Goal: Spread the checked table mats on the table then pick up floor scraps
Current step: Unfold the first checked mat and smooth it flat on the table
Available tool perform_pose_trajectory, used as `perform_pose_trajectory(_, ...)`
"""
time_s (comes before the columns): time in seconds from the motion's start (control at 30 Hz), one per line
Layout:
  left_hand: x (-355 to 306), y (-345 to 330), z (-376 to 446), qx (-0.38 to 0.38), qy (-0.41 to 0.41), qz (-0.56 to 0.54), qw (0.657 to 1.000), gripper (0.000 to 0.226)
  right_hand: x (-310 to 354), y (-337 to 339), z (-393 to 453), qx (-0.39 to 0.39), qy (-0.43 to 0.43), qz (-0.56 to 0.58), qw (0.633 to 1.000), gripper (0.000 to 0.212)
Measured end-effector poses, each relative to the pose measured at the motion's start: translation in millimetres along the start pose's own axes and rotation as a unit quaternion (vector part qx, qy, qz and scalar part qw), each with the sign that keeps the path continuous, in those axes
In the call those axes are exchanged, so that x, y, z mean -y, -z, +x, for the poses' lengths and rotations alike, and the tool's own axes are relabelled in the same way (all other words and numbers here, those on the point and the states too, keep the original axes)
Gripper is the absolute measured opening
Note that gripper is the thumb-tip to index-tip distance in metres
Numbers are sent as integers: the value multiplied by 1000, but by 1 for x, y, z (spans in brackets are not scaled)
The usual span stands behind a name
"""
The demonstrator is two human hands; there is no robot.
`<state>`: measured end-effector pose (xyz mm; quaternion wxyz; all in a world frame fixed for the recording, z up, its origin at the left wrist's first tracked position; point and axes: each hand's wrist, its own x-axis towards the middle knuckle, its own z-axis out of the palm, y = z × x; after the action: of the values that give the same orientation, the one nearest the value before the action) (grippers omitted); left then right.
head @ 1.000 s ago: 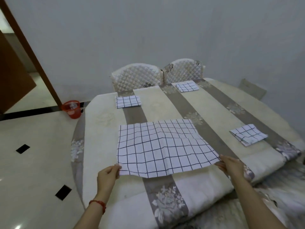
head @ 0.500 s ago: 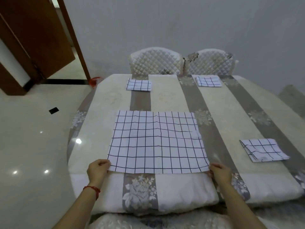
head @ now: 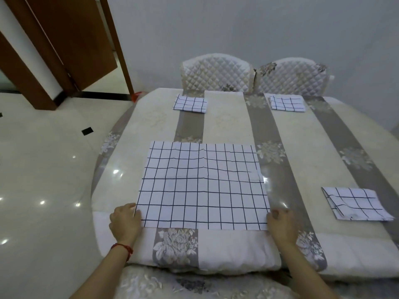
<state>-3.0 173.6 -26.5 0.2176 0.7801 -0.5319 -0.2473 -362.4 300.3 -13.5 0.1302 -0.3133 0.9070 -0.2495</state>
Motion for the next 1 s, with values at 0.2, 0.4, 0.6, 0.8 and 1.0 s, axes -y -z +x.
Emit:
perform_pose_trajectory(0.2, -54, -43, -3, 47, -227, 104, 967, 43, 58, -40, 6, 83, 104, 1, 991, 31)
perform_pose_trajectory(0.4, -106, -100, 13, 125, -341, 183, 913, 47, 111, -97, 25, 149, 251, -39, 956, 46)
perform_pose_trajectory(0.6, -110, -143, 30, 182, -317, 251, 896, 61, 113, -139, 48, 146, 322, -123, 927, 83)
perform_pose_trajectory(0.8, -98, -152, 34, 125, -350, 274, 887, 61, 101, -148, 47, 124, 279, -184, 934, 62)
perform_pose_trajectory(1.0, -100, -151, 33, 115, -350, 270, 889, 61, 107, -145, 56, 150, 312, -184, 920, 62)
